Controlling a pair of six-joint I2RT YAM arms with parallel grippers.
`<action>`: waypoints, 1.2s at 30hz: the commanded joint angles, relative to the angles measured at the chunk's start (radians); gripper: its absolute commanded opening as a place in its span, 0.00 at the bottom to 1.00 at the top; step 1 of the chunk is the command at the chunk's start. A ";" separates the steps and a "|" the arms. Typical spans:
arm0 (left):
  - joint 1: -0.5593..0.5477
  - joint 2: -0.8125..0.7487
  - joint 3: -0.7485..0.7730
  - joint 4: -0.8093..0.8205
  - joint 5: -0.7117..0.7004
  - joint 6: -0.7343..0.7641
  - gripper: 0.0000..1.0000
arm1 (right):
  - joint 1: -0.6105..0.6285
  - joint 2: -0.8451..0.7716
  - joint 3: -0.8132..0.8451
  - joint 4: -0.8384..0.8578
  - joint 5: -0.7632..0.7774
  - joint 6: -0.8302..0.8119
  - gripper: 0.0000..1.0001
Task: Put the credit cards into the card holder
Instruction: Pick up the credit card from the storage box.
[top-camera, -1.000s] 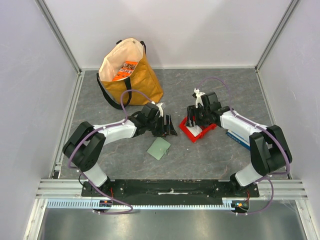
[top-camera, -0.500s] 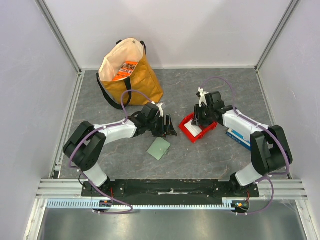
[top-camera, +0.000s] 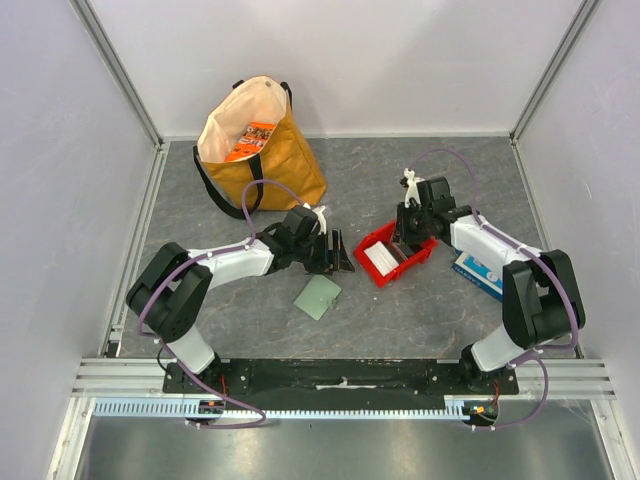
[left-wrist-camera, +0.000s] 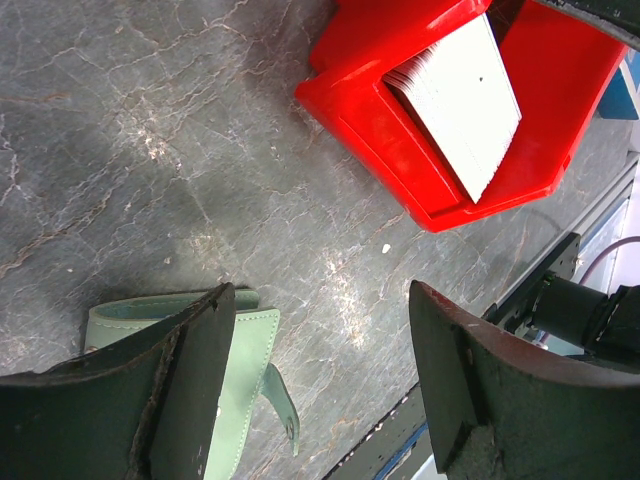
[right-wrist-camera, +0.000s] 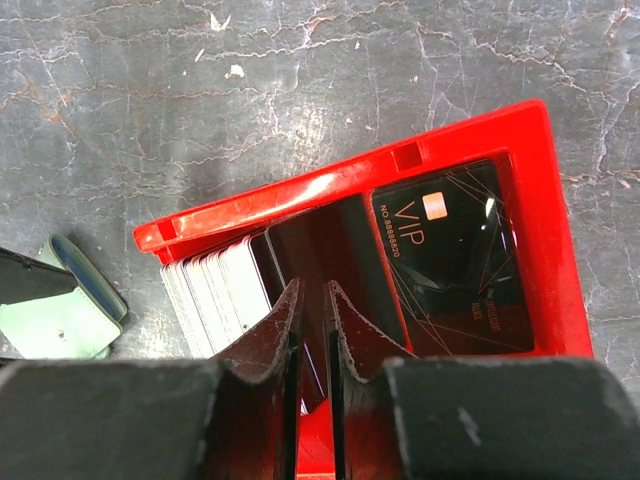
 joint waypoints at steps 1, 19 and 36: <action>-0.004 0.018 0.034 0.036 0.027 -0.019 0.76 | -0.001 0.036 0.044 -0.023 0.028 -0.006 0.19; -0.002 0.068 0.062 0.125 0.090 -0.041 0.76 | 0.001 0.046 0.015 0.054 -0.124 0.046 0.73; -0.002 0.232 0.114 0.245 0.098 -0.114 0.49 | -0.001 0.098 -0.006 0.033 -0.176 0.034 0.73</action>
